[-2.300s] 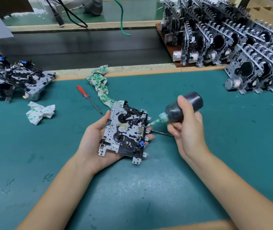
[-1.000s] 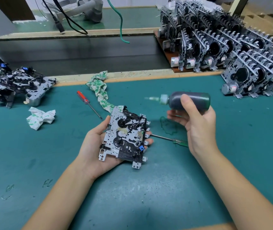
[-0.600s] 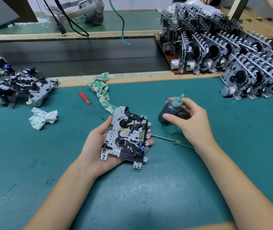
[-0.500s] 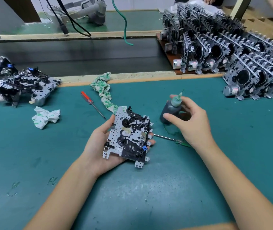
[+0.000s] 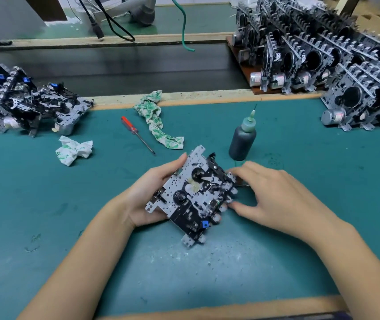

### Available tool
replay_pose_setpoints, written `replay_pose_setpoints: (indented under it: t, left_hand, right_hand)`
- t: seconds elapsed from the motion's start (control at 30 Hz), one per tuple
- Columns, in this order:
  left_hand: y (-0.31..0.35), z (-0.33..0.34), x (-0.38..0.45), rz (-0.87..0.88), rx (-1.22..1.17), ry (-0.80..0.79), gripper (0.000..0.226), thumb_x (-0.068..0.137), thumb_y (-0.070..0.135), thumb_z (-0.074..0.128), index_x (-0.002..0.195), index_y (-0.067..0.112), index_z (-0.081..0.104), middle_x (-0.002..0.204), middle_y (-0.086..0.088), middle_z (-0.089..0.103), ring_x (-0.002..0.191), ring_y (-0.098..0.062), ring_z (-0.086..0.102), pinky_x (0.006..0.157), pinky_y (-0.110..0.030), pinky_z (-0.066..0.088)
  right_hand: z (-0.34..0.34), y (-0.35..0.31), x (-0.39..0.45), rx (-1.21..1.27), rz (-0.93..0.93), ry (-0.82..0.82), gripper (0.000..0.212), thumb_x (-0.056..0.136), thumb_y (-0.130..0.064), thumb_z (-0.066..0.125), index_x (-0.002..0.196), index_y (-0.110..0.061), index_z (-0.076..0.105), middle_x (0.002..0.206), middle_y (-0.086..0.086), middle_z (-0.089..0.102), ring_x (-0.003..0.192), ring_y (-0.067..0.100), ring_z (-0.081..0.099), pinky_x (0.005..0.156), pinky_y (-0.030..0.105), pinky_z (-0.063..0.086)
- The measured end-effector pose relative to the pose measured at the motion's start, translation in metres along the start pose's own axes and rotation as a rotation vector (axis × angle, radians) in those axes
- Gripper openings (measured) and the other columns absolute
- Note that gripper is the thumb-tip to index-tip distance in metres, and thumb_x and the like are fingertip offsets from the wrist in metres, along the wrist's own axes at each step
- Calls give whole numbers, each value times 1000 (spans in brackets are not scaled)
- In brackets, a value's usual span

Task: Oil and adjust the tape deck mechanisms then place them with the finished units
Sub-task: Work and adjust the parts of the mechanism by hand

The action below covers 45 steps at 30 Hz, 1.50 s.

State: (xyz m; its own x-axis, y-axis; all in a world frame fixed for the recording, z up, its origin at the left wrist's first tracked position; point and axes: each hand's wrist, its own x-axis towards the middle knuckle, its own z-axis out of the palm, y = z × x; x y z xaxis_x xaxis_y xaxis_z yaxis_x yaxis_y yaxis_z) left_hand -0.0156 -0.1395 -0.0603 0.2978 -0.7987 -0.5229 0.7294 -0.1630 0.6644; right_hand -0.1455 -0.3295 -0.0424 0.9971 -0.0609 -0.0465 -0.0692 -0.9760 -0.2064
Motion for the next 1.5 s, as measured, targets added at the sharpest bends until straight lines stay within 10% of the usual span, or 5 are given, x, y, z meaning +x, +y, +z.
replay_pose_setpoints:
  t: [0.4,0.53,0.73,0.87,1.5]
  left_hand:
    - [47,18,10,3,828,78,44,47,84,31,86,63,31,96,16,53,62,23,56,57,2,42]
    - [53,15,15,14,816,74,73,59,87,32,74,31,77,80,-4,71,69,-13,62,69,-20,50]
    - [24,2,-23,427,1698,1005,90,67,92,5,62,18,57,55,-1,52,59,-28,50,49,-29,25]
    - [-23,13,-41,392,1926,900,86,56,95,-1,72,26,48,59,5,58,64,-20,62,50,-28,32]
    - [-46,17,-22,817,1816,980,67,63,77,42,42,13,41,30,-3,35,24,-19,39,44,-17,19]
  right_hand:
    - [17,2,-12,-139,-239,328,62,72,-74,43,65,-12,52,56,-4,51,40,21,50,43,20,19]
    - [26,4,-12,-91,-239,399,57,78,-65,48,59,-11,48,51,-1,47,40,22,48,37,22,27]
    - [29,6,-11,-58,-170,432,56,77,-64,49,59,-11,50,50,-2,45,39,22,44,37,23,28]
    - [31,8,-11,-70,-162,446,57,76,-66,49,59,-12,50,49,-3,44,38,22,44,39,21,25]
    - [34,8,-9,-87,-158,521,55,77,-61,50,54,-11,50,45,-4,41,35,20,40,42,19,17]
